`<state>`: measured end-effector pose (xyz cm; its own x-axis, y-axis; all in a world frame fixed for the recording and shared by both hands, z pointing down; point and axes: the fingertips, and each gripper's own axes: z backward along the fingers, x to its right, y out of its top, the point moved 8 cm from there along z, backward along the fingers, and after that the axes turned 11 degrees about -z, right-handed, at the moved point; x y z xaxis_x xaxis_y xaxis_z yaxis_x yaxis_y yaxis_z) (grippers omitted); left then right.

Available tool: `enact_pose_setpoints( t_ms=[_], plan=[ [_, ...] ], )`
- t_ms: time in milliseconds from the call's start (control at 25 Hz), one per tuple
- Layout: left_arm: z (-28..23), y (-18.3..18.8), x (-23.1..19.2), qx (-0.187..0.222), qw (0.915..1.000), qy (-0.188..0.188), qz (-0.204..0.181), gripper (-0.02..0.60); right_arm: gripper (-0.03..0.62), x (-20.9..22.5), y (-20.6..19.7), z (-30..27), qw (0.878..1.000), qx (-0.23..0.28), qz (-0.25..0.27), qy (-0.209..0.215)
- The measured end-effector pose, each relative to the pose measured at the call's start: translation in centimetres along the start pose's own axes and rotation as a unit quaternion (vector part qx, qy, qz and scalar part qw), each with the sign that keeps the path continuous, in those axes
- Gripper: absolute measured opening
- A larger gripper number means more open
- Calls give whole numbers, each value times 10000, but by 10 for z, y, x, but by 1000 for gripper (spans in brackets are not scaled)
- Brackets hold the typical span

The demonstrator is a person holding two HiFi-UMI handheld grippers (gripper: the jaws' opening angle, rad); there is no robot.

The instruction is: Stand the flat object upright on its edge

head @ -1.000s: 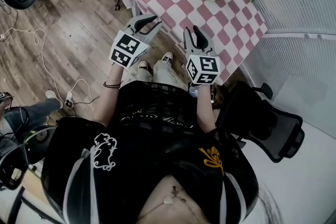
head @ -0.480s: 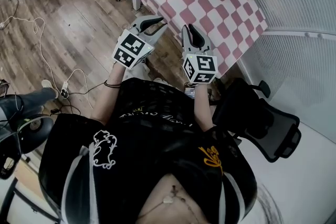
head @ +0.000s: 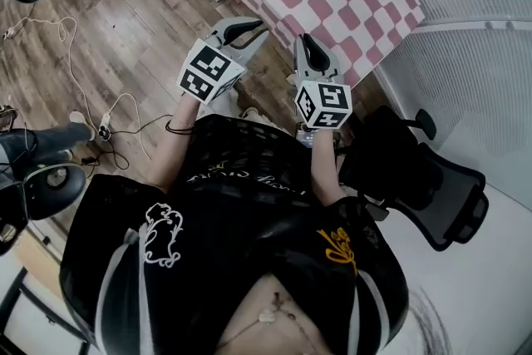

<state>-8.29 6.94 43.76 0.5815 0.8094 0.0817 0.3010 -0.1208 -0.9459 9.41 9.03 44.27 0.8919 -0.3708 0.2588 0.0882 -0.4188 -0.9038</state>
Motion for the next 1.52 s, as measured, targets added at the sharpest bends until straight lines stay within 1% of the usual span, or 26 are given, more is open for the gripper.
enact_pose_setpoints(
  t_ms=[200,400,640,920,1520],
  plan=[
    [12,3,39,-47,9999,88,-42,75,38,0,-13,36,9999,22,78,103],
    [24,0,76,-151,9998,142,-52,74,35,-7,-26,63,9995,33,126,293],
    [36,-6,108,-260,9995,184,-62,74,32,-16,-41,83,9985,-30,151,519],
    [43,-8,124,-337,9990,248,-184,74,31,-20,-46,95,9975,-15,240,667],
    [44,-1,130,-432,9983,241,-295,75,31,-20,-43,97,9968,27,272,753]
  ],
)
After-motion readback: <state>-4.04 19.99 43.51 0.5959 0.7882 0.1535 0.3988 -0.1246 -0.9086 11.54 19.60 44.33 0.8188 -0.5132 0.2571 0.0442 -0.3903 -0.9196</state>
